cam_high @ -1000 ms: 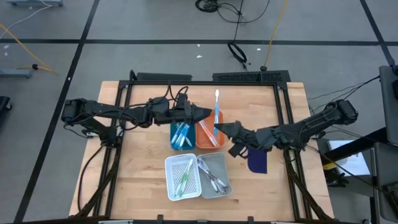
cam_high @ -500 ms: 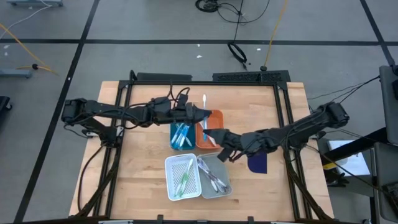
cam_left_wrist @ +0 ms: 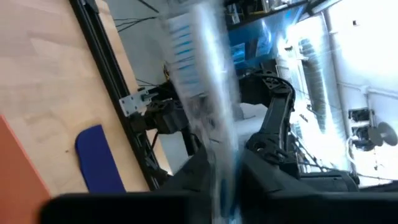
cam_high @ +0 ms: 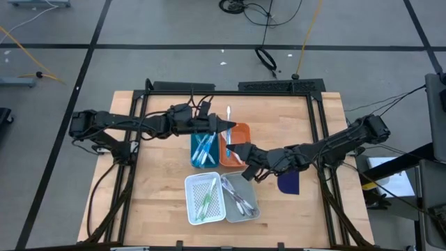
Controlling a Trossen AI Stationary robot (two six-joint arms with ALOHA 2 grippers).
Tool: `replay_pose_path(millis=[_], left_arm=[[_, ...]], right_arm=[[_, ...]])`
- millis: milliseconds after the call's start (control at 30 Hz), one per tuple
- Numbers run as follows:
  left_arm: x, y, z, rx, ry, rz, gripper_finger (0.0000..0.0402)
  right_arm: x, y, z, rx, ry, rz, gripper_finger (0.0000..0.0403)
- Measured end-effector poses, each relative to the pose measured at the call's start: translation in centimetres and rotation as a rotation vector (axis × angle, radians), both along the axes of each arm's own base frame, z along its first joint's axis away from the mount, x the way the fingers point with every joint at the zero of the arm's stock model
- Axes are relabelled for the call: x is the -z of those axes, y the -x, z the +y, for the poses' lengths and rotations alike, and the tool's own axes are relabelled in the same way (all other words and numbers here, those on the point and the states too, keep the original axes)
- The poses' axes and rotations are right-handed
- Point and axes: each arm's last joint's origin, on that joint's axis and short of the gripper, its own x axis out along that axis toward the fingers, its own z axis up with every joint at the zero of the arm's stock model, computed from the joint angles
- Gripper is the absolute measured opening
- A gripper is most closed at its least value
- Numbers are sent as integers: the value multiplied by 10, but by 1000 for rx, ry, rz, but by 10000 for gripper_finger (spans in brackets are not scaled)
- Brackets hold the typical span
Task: Pick & Place Toothbrushes
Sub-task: Put the blue toothbrush into the blue bin
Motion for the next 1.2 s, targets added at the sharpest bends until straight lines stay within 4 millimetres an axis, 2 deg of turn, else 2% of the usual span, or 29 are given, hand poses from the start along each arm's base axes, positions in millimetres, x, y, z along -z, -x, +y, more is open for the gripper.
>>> replay_pose_path(millis=[67, 100, 300, 500, 967, 1100, 1200], left_arm=[[0, 0, 2, 5, -22, 1, 20], [0, 0, 3, 7, -25, 2, 14], [0, 1, 6, 41, -38, 3, 9], [0, 1, 11, 45, -64, 6, 8], [1, 4, 26, 96, -66, 12, 7], [3, 6, 30, 119, -60, 29, 7], [7, 11, 32, 123, -48, 109, 7]], right_arm=[[1, 0, 0, 2, -26, -4, 17], [1, 0, 0, 5, -44, -10, 21], [1, 0, 0, 16, -165, -56, 38], [1, 1, 1, 72, -412, -161, 45], [10, 5, -1, 222, -547, -179, 136], [18, 9, -5, 336, -573, -170, 149], [26, 17, -10, 404, -627, -137, 147]])
